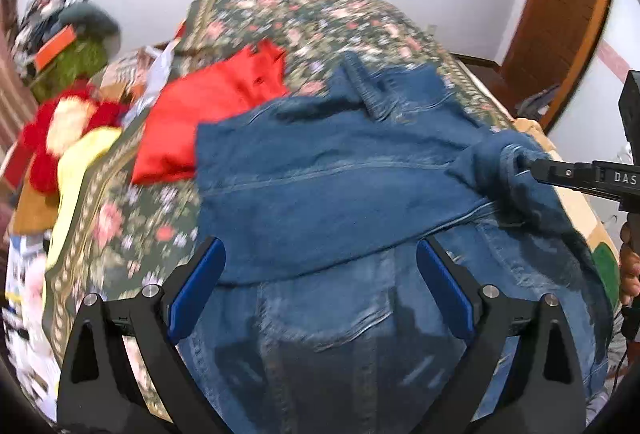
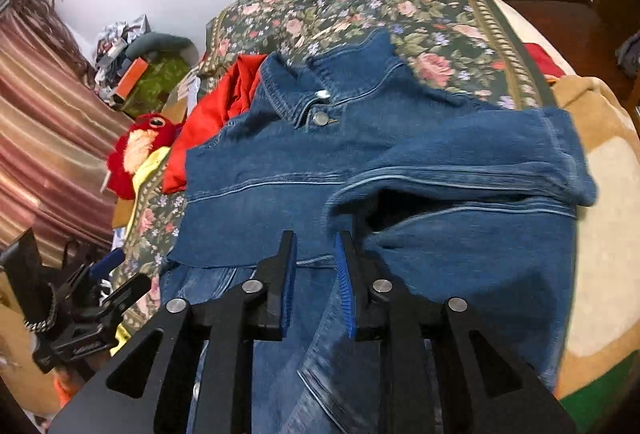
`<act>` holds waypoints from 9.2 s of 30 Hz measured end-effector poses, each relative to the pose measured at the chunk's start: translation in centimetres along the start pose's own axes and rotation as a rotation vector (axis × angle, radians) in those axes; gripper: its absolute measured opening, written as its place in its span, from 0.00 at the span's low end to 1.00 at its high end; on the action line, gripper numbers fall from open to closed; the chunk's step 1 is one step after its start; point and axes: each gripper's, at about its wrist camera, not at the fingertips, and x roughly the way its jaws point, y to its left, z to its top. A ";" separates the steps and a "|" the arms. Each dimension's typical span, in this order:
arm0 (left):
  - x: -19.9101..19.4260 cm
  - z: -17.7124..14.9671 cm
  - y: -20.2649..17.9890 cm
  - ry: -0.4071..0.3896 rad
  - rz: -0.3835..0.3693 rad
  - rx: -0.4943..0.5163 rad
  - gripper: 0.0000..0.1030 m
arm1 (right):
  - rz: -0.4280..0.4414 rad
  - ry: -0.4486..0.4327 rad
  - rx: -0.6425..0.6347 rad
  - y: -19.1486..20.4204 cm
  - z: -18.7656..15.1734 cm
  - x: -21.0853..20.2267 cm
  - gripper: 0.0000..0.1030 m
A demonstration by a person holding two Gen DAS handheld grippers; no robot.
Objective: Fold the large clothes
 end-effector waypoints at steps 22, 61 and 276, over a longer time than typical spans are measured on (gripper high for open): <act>7.4 7.8 -24.0 0.010 -0.210 0.515 0.91 | -0.277 -0.092 0.054 -11.1 -2.8 -5.3 0.55; 1.0 15.4 -9.4 -0.177 -0.268 0.157 0.09 | -0.230 -0.086 -0.041 -7.6 -1.0 -4.0 0.56; -5.2 3.2 14.4 -0.205 -0.348 -0.488 0.10 | 0.057 -0.209 -0.072 0.8 2.1 -6.2 0.11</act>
